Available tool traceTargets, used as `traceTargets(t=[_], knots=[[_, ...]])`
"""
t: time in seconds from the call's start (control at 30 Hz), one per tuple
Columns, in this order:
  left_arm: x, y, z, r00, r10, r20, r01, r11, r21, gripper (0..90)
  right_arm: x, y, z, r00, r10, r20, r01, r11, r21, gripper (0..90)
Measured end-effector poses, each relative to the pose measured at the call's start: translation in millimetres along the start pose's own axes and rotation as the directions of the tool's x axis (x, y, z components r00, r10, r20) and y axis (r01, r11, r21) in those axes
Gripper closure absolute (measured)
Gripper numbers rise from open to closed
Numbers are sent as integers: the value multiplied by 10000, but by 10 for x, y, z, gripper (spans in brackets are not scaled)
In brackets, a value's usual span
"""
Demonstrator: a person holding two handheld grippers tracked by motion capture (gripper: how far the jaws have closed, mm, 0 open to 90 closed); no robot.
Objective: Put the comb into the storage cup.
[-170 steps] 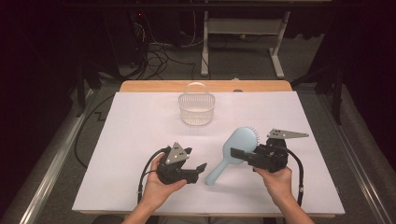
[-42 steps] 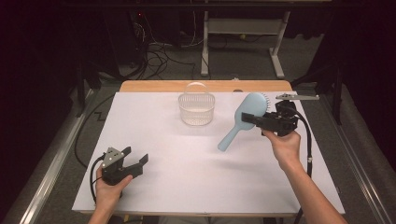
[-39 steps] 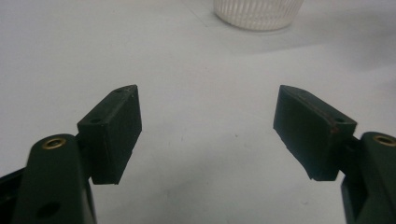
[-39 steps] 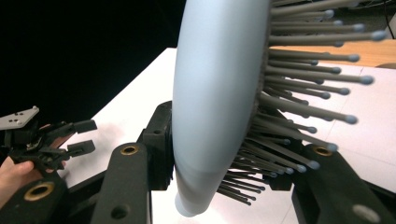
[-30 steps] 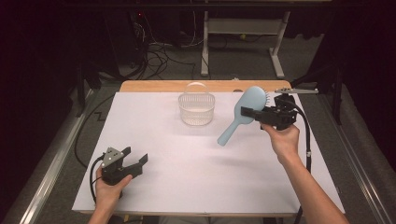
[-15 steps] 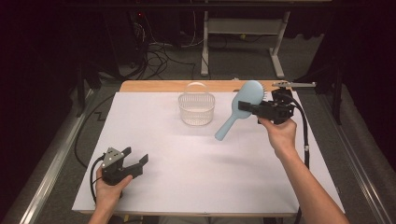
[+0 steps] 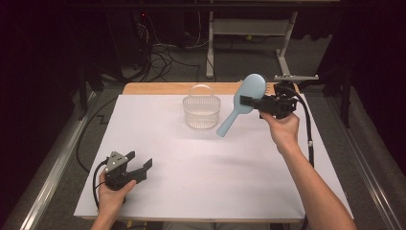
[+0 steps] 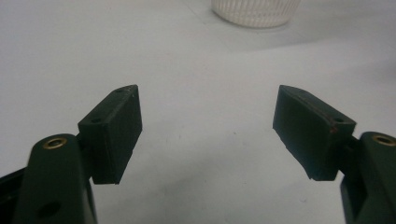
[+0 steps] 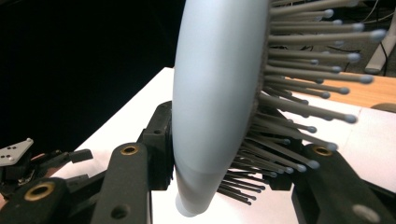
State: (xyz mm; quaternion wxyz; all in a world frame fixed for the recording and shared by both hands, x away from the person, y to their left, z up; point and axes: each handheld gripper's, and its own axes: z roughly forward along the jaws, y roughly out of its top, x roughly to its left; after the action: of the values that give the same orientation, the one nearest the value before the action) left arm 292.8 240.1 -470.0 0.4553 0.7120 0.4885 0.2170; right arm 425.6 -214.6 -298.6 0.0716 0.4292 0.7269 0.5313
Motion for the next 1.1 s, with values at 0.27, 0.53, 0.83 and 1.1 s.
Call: traceTargets(t=[0.27, 0.53, 0.83, 1.1], knots=[[-4, 1, 5, 10000, 33, 18, -33, 10000, 52, 251, 55, 107, 115, 10000, -71, 59, 71, 10000, 24, 550], [-7, 0, 8, 9999, 112, -13, -112, 9999, 90, 253, 111, 183, 209, 9997, -228, 85, 227, 9997, 90, 550], [-9, 2, 4, 9999, 145, -34, -144, 9999, 93, 253, 121, 250, 262, 9997, -210, 101, 210, 9998, 55, 550], [-26, 6, 7, 9997, 236, 33, -236, 9997, 103, 253, 150, 397, 346, 9998, -221, 30, 221, 9998, -3, 550]])
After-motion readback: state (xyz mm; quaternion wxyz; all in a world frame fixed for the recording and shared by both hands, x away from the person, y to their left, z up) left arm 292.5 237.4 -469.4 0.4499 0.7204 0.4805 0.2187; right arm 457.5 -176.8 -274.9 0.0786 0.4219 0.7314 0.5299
